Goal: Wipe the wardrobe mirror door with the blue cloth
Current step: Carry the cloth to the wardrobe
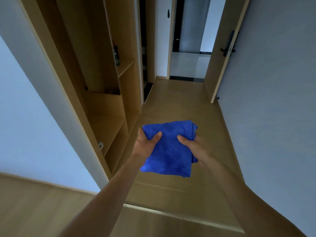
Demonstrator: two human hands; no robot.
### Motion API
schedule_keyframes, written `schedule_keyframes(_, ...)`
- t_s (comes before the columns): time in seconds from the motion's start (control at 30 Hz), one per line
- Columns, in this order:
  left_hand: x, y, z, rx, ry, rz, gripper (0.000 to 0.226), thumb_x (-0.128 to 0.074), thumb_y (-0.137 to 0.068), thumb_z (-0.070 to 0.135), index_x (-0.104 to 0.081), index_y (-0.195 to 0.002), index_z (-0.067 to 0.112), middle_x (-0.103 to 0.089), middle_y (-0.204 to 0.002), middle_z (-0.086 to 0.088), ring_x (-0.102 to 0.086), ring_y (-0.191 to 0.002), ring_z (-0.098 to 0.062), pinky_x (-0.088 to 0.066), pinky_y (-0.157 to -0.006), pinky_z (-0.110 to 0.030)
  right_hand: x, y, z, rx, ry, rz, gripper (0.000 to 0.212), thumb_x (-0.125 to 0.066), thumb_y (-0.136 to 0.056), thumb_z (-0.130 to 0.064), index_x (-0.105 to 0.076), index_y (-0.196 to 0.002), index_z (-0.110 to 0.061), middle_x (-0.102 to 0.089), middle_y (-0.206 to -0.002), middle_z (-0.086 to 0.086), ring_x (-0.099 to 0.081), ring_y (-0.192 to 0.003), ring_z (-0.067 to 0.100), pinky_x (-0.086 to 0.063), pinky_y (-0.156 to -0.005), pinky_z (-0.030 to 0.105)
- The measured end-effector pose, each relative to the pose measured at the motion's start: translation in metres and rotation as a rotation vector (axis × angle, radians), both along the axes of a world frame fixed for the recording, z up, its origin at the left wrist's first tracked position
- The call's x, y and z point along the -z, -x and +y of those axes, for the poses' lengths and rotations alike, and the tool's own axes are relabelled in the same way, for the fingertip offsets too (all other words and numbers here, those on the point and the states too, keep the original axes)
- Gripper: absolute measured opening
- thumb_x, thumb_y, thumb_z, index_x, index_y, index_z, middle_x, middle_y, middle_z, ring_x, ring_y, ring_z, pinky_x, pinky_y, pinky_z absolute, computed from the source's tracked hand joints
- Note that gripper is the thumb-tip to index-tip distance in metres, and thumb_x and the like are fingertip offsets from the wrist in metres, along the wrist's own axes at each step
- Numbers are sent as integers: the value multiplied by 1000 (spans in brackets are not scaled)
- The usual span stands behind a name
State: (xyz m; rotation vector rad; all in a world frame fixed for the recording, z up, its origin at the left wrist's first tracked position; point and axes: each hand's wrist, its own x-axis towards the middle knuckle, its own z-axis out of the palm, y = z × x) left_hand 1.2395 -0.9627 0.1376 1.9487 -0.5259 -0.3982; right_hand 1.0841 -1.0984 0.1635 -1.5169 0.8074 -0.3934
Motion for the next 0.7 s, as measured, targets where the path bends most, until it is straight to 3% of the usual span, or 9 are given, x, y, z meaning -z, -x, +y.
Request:
schedule_keyframes(0.17, 6, -46, -39, -61, -92, -106, 77, -62, -83, 73, -46, -140, 24, -59, -140, -3, -56, -131, -25, -41, -114, -49, 5, -50, -45, -33, 19, 1, 14, -67, -94, -42, -64, -101, -30, -75, -82, -5, -73, -71, 13, -55, -49, 28)
schedule_keyframes(0.27, 5, -78, -78, -52, -126, -121, 66, -55, -90, 66, -54, -134, 17, -63, -130, -4, -60, -124, -23, -44, -112, -46, 4, -83, -86, -90, 62, 14, 16, -64, -95, -40, -65, -99, -25, -73, -76, 0, -71, -63, 14, -54, -52, 30)
schedule_keyframes(0.4, 0, -115, -134, -157, -212, -129, 52, -52, -99, 54, -55, -132, 14, -62, -128, 0, -58, -118, -18, -42, -112, -41, -5, -127, -144, -181, 96, -5, 22, -64, -97, -35, -65, -106, -16, -73, -86, 9, -72, -74, 23, -58, -62, 38)
schedule_keyframes(0.5, -6, -134, -164, -184, -179, -146, 52, -57, -98, 52, -56, -132, 12, -64, -125, -5, -61, -119, -24, -45, -107, -42, -14, -155, -181, -224, 80, -35, 20, -64, -97, -29, -65, -105, -10, -72, -78, 8, -71, -65, 17, -57, -53, 32)
schedule_keyframes(0.57, -11, -141, -180, -200, -56, -42, 55, -66, -95, 45, -50, -135, 10, -59, -117, 2, -59, -109, -17, -45, -96, -30, -16, -172, -203, -257, 77, -39, 19, -64, -98, -27, -64, -103, -8, -68, -65, -1, -67, -53, 9, -51, -45, 25)
schedule_keyframes(0.63, -13, -148, -195, -229, 32, 37, 62, -73, -92, 41, -47, -139, 9, -57, -115, 4, -56, -104, -15, -43, -87, -26, -17, -186, -222, -267, 60, -29, 15, -64, -98, -27, -64, -102, -13, -68, -65, -2, -66, -51, 8, -48, -42, 22)
schedule_keyframes(0.7, -10, -159, -208, -230, 33, 59, 63, -74, -91, 40, -47, -138, 10, -61, -119, 1, -61, -110, -20, -45, -88, -27, -15, -201, -238, -271, 31, -21, 12, -64, -97, -29, -64, -101, -17, -70, -67, -2, -68, -52, 9, -48, -42, 23)
